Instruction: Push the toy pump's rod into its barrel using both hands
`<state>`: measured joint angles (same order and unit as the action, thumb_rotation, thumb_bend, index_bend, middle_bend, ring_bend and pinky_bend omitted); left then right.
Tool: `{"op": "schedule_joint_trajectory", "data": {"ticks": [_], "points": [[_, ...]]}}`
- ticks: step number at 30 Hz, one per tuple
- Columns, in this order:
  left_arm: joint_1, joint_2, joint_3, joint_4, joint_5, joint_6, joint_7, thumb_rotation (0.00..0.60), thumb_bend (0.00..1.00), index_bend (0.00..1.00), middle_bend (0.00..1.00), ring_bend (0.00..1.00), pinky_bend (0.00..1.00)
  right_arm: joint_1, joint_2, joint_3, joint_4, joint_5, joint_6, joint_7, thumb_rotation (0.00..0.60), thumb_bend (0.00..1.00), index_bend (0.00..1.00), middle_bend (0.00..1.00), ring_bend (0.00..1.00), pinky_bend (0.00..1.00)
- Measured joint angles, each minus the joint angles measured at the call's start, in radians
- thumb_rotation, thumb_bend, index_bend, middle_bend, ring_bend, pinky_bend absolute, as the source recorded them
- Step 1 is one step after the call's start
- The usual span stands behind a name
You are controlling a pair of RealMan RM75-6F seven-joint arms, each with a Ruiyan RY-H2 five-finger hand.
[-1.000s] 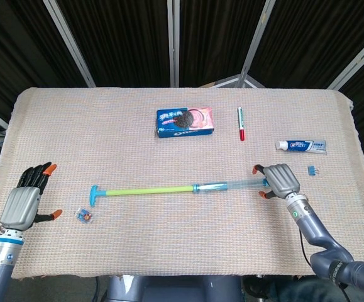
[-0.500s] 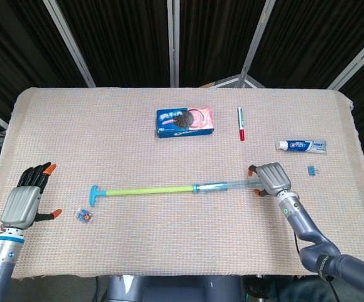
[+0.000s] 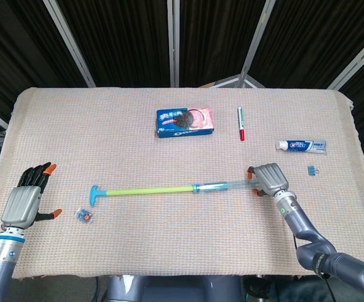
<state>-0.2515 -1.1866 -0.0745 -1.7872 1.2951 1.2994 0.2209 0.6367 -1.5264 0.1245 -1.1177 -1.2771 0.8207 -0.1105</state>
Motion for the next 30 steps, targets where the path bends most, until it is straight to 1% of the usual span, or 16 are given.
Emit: {"op": "schedule_joint_trajectory", "data": {"ticks": [5,10,13,15,16,17,18,19,20,21,22,23,24,26,28,30], "points": [[-0.002,-0.002,0.0,0.003,-0.006,-0.007,0.0,0.6,0.0,0.0,0.0,0.0,0.0,0.003,-0.007,-0.001,0.015,0.008,-0.006,-0.002,0.6,0.23,0.53,0.99,1.0,1.0],[-0.005,-0.005,-0.001,0.006,-0.014,-0.013,0.005,0.6,0.0,0.0,0.0,0.0,0.0,0.001,-0.009,-0.003,0.018,0.012,-0.004,0.0,0.6,0.3,0.6,0.99,1.0,1.0],[-0.01,-0.007,-0.003,0.01,-0.024,-0.02,0.012,0.6,0.0,0.0,0.01,0.0,0.0,-0.001,-0.005,-0.003,0.011,0.015,-0.003,0.004,0.6,0.32,0.62,0.99,1.0,1.0],[-0.018,-0.013,-0.01,0.019,-0.031,-0.026,0.018,0.6,0.0,0.0,0.16,0.13,0.09,-0.004,0.003,-0.003,-0.002,0.018,-0.002,0.006,0.6,0.33,0.63,0.99,1.0,1.0],[-0.023,-0.017,-0.014,0.025,-0.036,-0.031,0.02,0.6,0.0,0.0,0.32,0.28,0.22,-0.005,0.008,-0.003,-0.01,0.02,-0.002,0.007,0.6,0.33,0.64,0.99,1.0,1.0],[-0.028,-0.021,-0.017,0.03,-0.039,-0.037,0.022,0.6,0.0,0.0,0.5,0.45,0.39,-0.007,0.015,-0.003,-0.022,0.022,-0.001,0.006,0.6,0.33,0.64,0.99,1.0,1.0],[-0.037,-0.027,-0.019,0.036,-0.041,-0.049,0.024,0.6,0.0,0.0,0.59,0.55,0.5,-0.009,0.021,-0.003,-0.032,0.024,0.0,0.006,0.6,0.33,0.64,0.99,1.0,1.0],[-0.044,-0.033,-0.022,0.042,-0.041,-0.058,0.025,0.6,0.0,0.0,0.68,0.65,0.63,-0.011,0.026,-0.003,-0.042,0.027,0.001,0.005,0.6,0.33,0.64,0.99,1.0,1.0],[-0.052,-0.039,-0.024,0.052,-0.042,-0.066,0.027,0.6,0.0,0.01,0.74,0.72,0.74,-0.013,0.033,-0.003,-0.055,0.03,0.002,0.004,0.6,0.34,0.64,0.99,1.0,1.0],[-0.063,-0.049,-0.027,0.068,-0.042,-0.078,0.029,0.6,0.0,0.03,0.77,0.75,0.8,-0.015,0.038,-0.003,-0.064,0.033,0.003,0.002,0.6,0.35,0.64,0.99,1.0,1.0],[-0.072,-0.058,-0.029,0.082,-0.041,-0.088,0.031,0.6,0.0,0.09,0.82,0.81,0.9,-0.016,0.042,-0.003,-0.072,0.036,0.003,0.001,0.6,0.35,0.64,0.99,1.0,1.0],[-0.081,-0.068,-0.032,0.097,-0.041,-0.097,0.032,0.6,0.02,0.16,0.85,0.84,0.95,-0.017,0.047,-0.002,-0.082,0.039,0.005,-0.003,0.6,0.35,0.64,0.99,1.0,1.0],[-0.094,-0.083,-0.036,0.118,-0.042,-0.11,0.034,0.6,0.04,0.2,0.86,0.85,0.97,-0.018,0.051,-0.002,-0.09,0.043,0.006,-0.006,0.6,0.35,0.64,0.99,1.0,1.0],[-0.113,-0.103,-0.04,0.148,-0.045,-0.136,0.036,0.6,0.14,0.28,0.88,0.86,1.0,-0.02,0.058,-0.001,-0.108,0.051,0.008,-0.019,0.6,0.35,0.64,0.99,1.0,1.0],[-0.136,-0.123,-0.044,0.174,-0.052,-0.175,0.035,0.6,0.21,0.32,0.88,0.86,1.0,-0.021,0.062,-0.001,-0.121,0.059,0.011,-0.031,0.6,0.35,0.64,0.99,1.0,1.0],[-0.159,-0.144,-0.047,0.196,-0.063,-0.214,0.033,0.6,0.24,0.36,0.88,0.86,1.0,-0.022,0.066,0.0,-0.135,0.069,0.013,-0.044,0.6,0.35,0.64,0.99,1.0,1.0]]}}
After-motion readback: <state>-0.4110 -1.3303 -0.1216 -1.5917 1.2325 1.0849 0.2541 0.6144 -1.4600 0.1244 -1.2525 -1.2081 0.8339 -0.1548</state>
